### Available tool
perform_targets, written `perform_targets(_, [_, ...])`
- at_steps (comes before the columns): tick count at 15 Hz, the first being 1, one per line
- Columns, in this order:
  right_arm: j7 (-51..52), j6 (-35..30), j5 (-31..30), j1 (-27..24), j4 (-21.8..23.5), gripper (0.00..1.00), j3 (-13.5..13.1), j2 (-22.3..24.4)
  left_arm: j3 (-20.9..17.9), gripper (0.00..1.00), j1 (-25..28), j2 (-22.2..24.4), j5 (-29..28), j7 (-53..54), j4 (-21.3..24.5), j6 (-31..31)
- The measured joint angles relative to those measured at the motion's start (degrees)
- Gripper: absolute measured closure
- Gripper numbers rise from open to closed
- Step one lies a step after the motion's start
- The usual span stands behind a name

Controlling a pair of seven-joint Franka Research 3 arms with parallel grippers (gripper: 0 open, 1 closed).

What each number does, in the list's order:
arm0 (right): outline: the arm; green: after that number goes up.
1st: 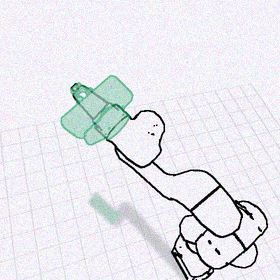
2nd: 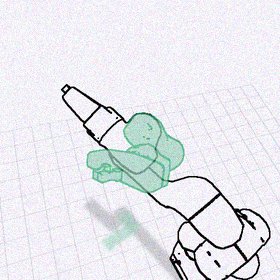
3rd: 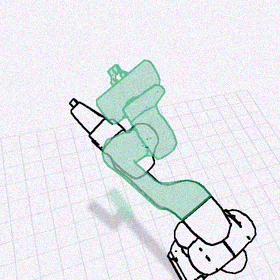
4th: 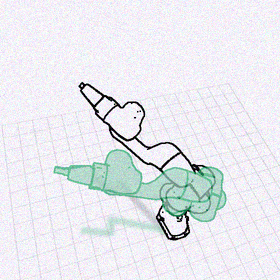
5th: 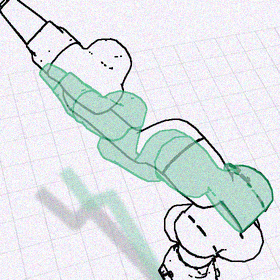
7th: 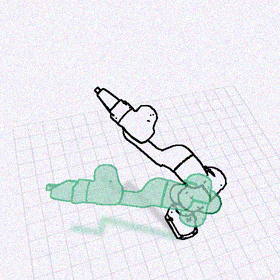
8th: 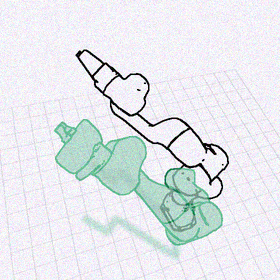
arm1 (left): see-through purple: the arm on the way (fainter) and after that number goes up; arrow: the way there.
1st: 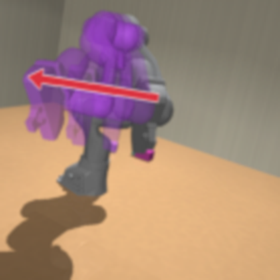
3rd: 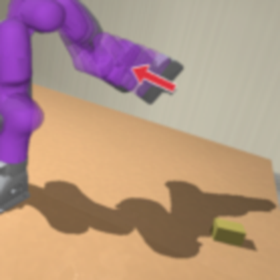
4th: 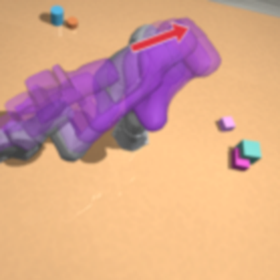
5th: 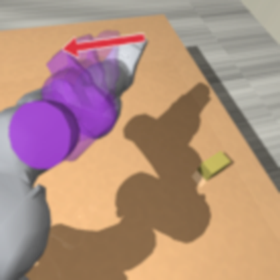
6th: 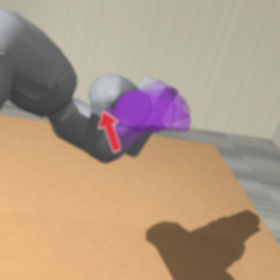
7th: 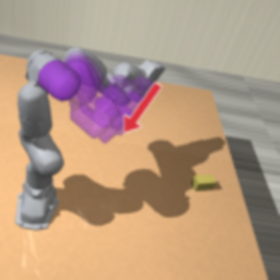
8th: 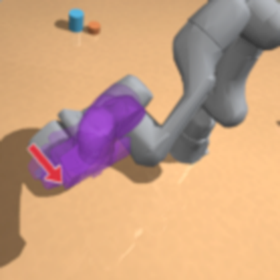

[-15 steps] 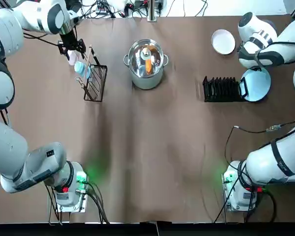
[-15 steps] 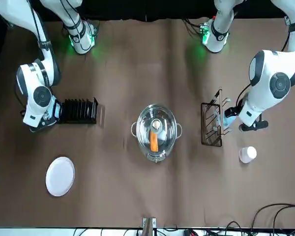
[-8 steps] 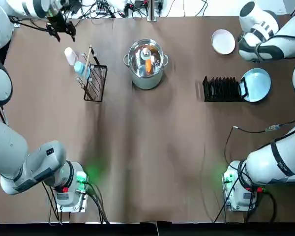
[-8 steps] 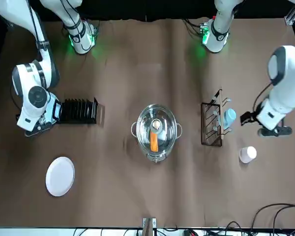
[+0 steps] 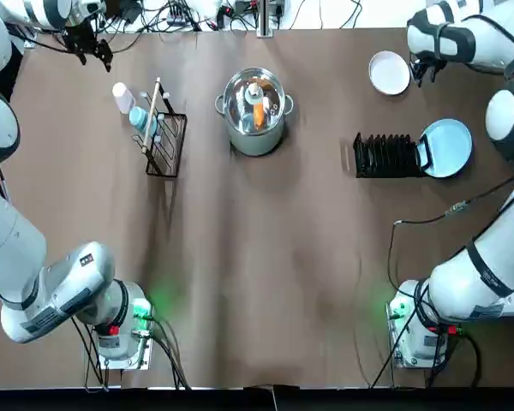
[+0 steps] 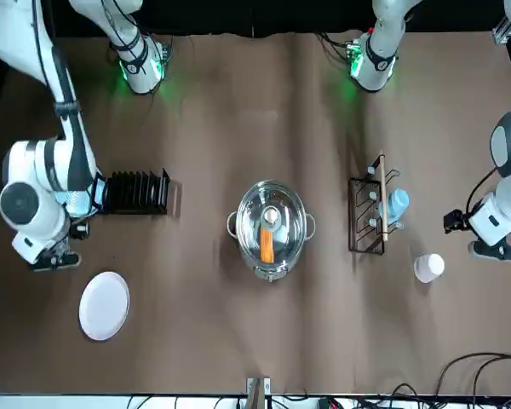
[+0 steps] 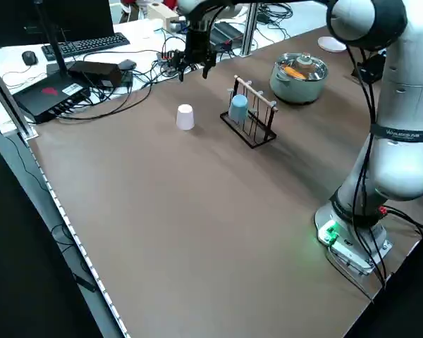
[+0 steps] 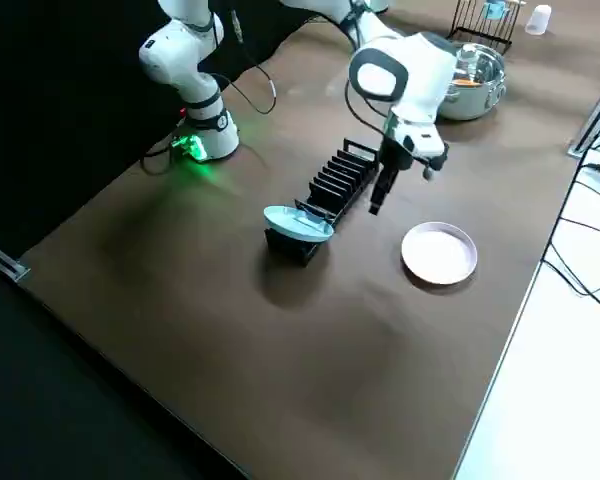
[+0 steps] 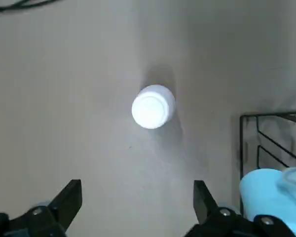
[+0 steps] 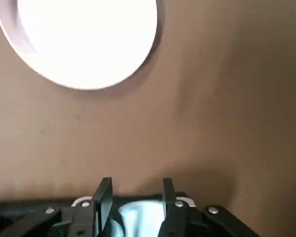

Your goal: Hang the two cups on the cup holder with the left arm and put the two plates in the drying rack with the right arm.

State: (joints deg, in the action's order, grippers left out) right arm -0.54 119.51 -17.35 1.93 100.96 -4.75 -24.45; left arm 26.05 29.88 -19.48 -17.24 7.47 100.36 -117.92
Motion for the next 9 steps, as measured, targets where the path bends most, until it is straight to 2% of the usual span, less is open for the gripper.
perform_targets(2, [-3.8,0.3,4.0,-0.8,-2.9,0.5,-0.1,-3.6,0.0,0.0,0.9,-1.5,-0.1,0.6,-0.1,-0.4])
perform_targets(4, [-8.5,2.6,5.2,-1.5,-5.4,0.47,-0.1,-7.3,0.0,0.0,1.3,-3.0,-0.1,1.6,-0.2,-1.8])
perform_targets(9, [-27.5,14.2,5.6,-3.0,-7.5,0.44,-0.2,-14.1,-0.1,0.0,2.4,-8.9,-1.8,1.8,-0.2,-8.9])
